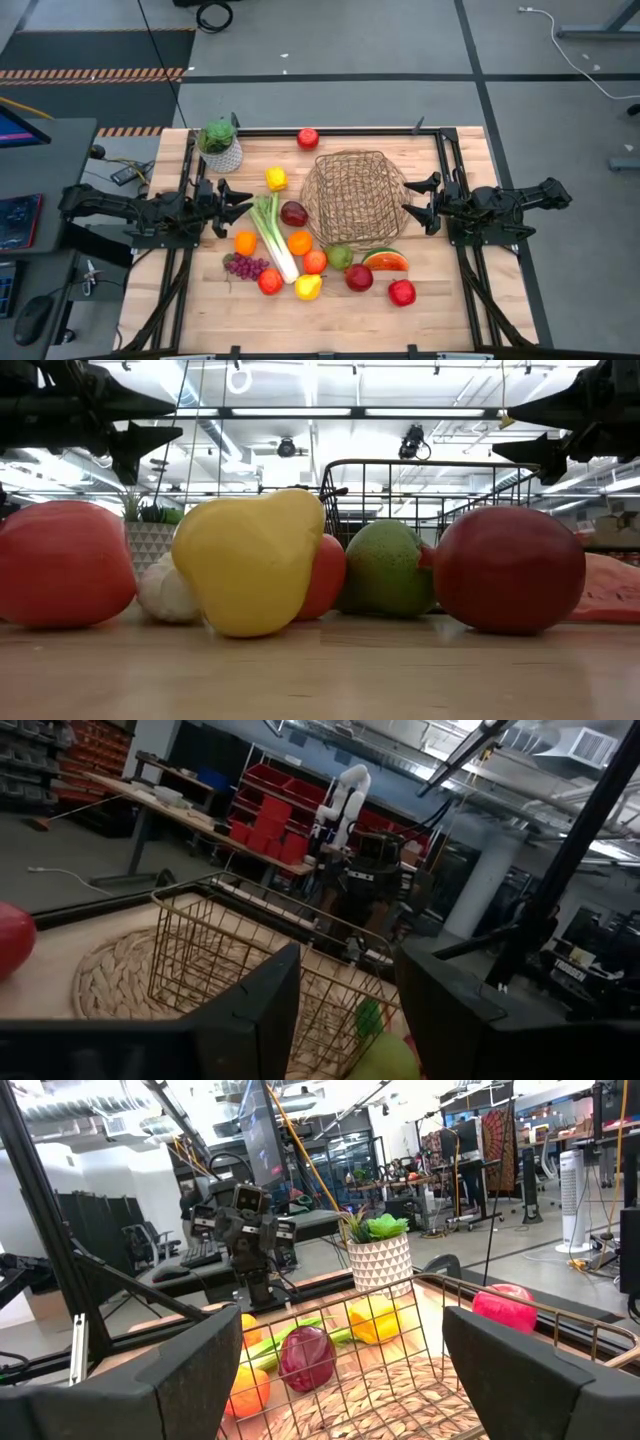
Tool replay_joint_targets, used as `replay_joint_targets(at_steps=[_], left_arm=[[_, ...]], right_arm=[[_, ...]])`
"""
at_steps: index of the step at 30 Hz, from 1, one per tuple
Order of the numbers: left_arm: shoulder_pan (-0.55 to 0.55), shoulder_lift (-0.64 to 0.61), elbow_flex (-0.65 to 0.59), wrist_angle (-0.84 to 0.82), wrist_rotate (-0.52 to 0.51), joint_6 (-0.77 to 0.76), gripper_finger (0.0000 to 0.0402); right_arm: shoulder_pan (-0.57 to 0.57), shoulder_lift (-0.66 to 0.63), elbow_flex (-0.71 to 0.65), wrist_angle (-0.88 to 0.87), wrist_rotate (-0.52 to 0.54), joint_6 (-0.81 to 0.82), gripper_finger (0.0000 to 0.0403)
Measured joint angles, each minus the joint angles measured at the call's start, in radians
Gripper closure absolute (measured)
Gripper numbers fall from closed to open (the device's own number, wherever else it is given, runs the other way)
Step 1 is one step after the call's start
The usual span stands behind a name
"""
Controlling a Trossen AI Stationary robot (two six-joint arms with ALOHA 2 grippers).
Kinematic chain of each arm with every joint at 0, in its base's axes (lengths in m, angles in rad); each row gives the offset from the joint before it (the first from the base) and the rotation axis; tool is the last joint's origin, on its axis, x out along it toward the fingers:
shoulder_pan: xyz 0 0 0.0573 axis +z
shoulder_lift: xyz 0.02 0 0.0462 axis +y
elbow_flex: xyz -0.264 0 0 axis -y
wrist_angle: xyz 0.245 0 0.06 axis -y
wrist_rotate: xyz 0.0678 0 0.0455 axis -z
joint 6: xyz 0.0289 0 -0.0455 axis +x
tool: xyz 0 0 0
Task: Build produce basket
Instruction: Put the dark red apple into the brown wire basket
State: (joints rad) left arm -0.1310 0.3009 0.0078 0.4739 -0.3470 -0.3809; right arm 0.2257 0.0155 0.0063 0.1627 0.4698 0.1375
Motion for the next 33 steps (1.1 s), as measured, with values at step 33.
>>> replay_joint_targets(at_steps=[33], left_arm=[[0.185,0.687,0.533,-0.527,0.272,0.237,0.0227]], right_arm=[[0.0,0.0,0.0,0.001,0.0,0.0,0.0055]])
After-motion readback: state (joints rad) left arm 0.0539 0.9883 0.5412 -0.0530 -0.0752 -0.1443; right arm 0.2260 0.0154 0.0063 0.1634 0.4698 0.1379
